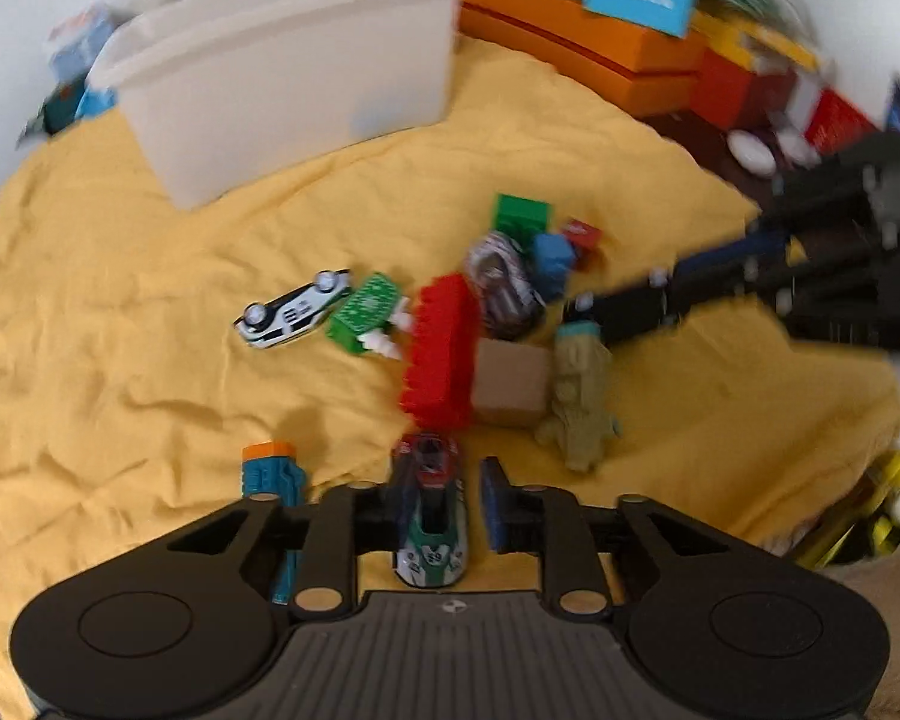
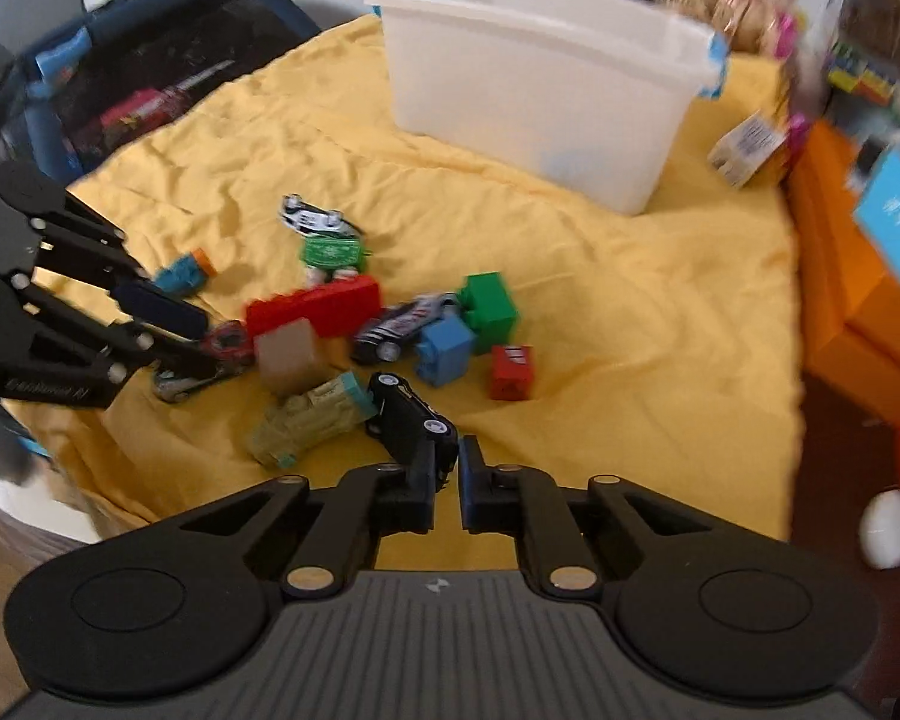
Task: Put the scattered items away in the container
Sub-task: 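Grasp the green race car with the left tool while the right tool grasps the black car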
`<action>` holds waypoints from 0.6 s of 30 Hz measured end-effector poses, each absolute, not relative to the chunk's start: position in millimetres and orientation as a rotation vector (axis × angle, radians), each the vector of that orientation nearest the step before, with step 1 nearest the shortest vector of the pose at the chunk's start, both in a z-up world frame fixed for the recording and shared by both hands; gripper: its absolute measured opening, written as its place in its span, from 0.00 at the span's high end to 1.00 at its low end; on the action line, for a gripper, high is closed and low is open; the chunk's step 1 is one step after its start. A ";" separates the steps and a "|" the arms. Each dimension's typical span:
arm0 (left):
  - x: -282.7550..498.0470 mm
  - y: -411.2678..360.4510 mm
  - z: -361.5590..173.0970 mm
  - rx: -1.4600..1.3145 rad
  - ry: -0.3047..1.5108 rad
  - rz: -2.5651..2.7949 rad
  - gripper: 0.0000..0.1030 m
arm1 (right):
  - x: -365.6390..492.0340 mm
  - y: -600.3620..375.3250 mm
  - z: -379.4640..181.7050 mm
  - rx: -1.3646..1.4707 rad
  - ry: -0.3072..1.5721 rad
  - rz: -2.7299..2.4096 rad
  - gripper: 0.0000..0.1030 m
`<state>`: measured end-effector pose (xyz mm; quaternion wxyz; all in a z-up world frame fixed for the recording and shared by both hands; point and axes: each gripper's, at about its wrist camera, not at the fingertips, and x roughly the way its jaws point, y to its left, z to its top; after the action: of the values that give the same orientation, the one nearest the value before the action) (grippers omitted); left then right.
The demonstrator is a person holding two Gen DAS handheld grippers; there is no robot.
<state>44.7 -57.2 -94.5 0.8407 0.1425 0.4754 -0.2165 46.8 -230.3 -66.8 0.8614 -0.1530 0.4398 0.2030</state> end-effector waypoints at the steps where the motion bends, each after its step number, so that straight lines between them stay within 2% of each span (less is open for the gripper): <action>1: 40.1 -58.7 -94.9 0.316 0.993 -0.471 0.68 | 46.0 -231.4 -65.1 -0.326 0.917 0.416 0.91; 4: 35.3 -49.1 -94.7 0.196 1.037 -0.545 0.69 | 42.4 -229.7 -61.9 -0.341 0.892 0.398 0.91; 7: 29.4 -38.2 -91.7 0.181 1.031 -0.524 0.69 | 26.1 -212.8 -59.7 -0.506 0.838 0.419 0.91; 12: 30.6 -10.0 -84.9 0.096 1.013 -0.470 0.67 | 5.2 -194.4 -64.5 -0.514 0.893 0.611 0.90; 14: 34.9 -7.1 -87.8 0.098 1.019 -0.461 0.67 | 4.1 -191.7 -64.1 -0.483 0.903 0.593 0.73; 18: 42.8 -11.0 -93.4 0.125 1.022 -0.458 0.67 | 18.3 -208.0 -56.2 -0.260 0.914 0.454 0.65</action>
<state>42.8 -11.0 -93.4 0.8455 0.0593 0.4842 -0.2173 18.3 -208.0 -56.2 0.8644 -0.1242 0.4364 0.2168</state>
